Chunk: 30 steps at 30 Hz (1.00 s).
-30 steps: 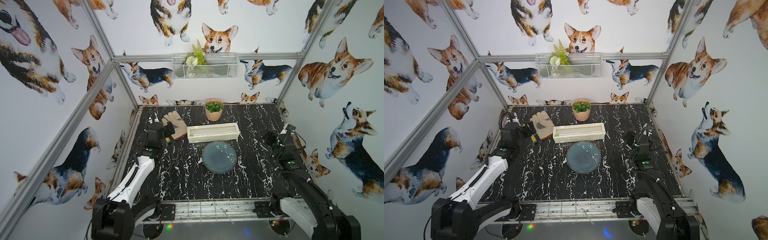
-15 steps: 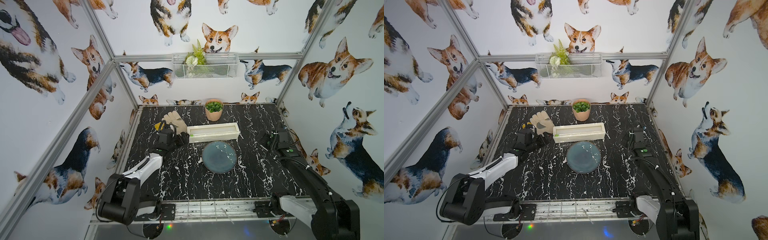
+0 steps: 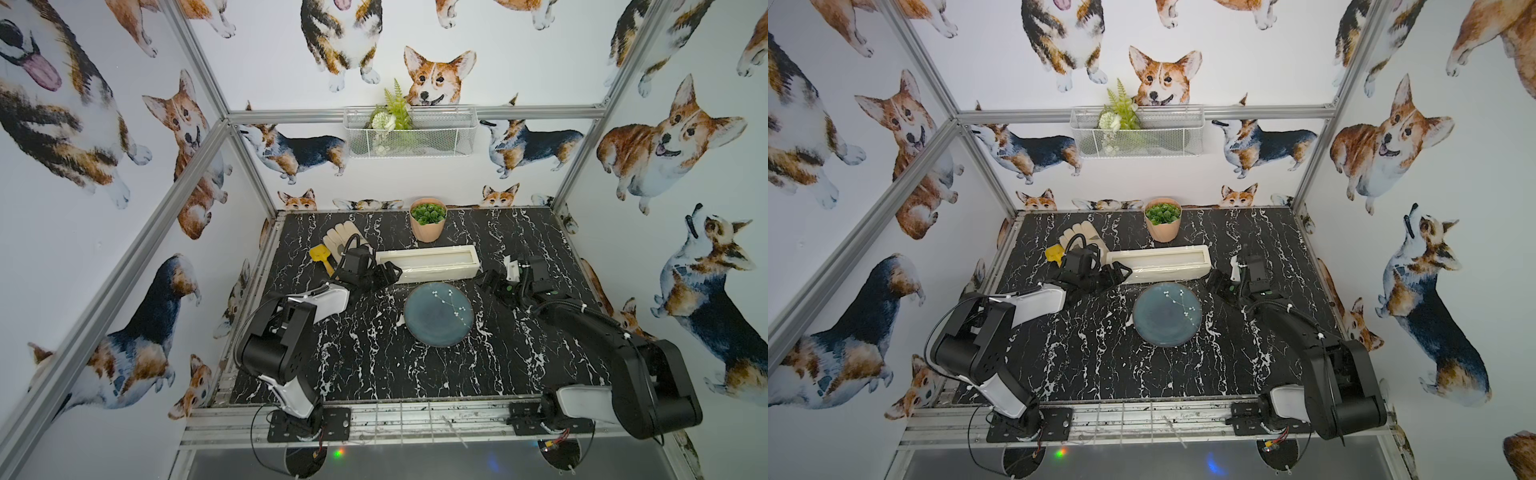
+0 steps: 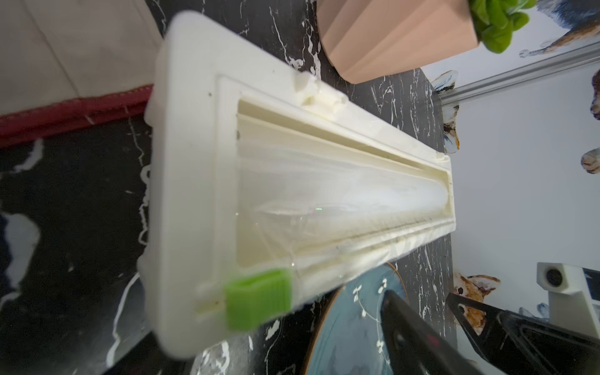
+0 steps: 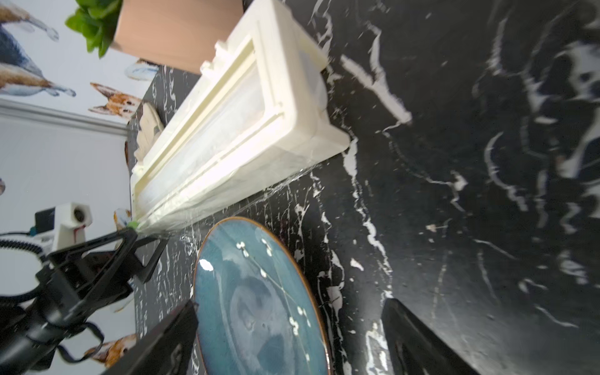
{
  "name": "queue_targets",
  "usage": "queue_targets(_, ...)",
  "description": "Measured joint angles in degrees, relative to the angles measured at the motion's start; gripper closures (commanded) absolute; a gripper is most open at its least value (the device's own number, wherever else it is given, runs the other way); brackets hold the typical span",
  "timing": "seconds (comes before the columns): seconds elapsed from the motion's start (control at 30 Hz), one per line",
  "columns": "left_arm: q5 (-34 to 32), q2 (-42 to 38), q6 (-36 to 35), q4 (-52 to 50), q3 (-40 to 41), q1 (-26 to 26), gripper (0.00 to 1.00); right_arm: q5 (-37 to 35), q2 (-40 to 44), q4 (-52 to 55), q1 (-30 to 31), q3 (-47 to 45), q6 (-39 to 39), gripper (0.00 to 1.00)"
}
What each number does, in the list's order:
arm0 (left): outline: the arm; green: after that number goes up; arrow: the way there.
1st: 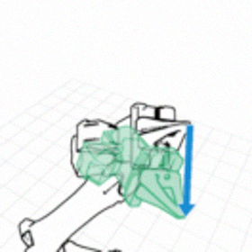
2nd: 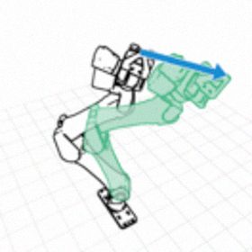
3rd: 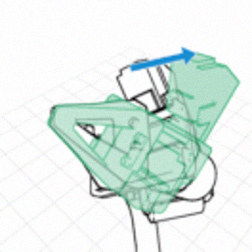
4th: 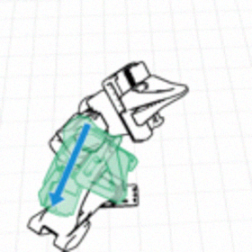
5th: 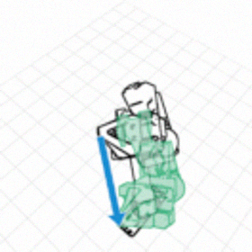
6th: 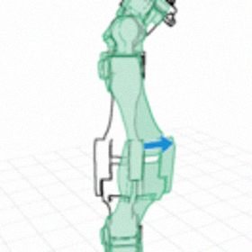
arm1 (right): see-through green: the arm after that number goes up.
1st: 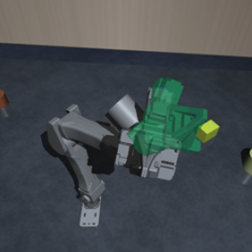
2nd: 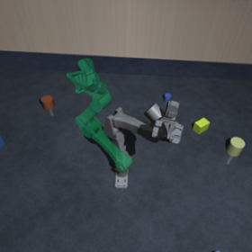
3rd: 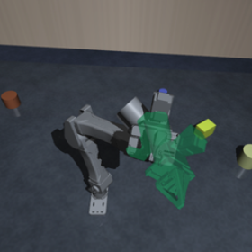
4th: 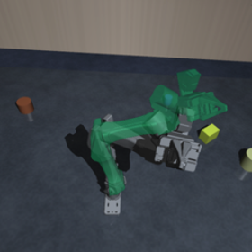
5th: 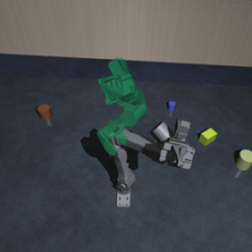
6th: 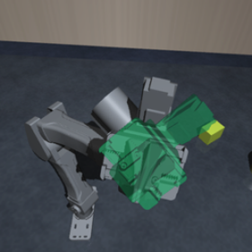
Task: Wrap the plate with plastic wrap
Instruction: Move the plastic wrap cutting box to the center of the board.
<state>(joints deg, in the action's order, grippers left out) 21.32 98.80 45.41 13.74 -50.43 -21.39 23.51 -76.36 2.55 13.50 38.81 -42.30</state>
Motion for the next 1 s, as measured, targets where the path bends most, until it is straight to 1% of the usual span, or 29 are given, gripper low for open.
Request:
queue_targets(0.1, 1.0, 2.4, 0.1, 0.4, -3.0, 0.0, 0.14, 2.9, -4.7, -1.2, 0.1, 2.9, -0.5, 0.12)
queue_targets(0.23, 1.5, 5.2, -0.5, -0.5, -7.2, 0.0, 0.14, 4.8, -10.4, -3.1, 0.2, 7.0, -0.7, 0.13)
queue_targets(0.43, 1.7, 9.4, -3.3, -4.3, -14.3, 0.5, 0.15, 5.6, -20.0, -3.3, -0.1, 15.6, 0.4, 0.17)
queue_targets(0.6, 2.0, 10.0, -6.3, -7.9, -16.7, 1.1, 0.14, 5.5, -23.5, -1.8, -1.2, 20.0, 2.2, 0.18)
queue_targets(0.7, 1.0, 9.0, -9.0, -10.6, -16.8, 1.2, 0.15, 4.7, -22.8, -0.9, -1.6, 19.5, 4.0, 0.19)
queue_targets(0.87, -1.3, 6.9, -12.8, -12.9, -14.3, 1.2, 0.17, 4.0, -18.5, -1.7, -1.5, 11.5, 6.2, 0.23)
queue_targets(0.93, -2.1, 6.6, -13.6, -12.9, -12.5, 1.3, 0.22, 4.0, -17.2, -2.3, -1.5, 8.9, 6.3, 0.26)
queue_targets(1.0, -1.8, 6.8, -13.7, -11.5, -9.9, 1.6, 0.26, 4.2, -16.1, -3.0, -1.5, 7.2, 6.4, 0.27)
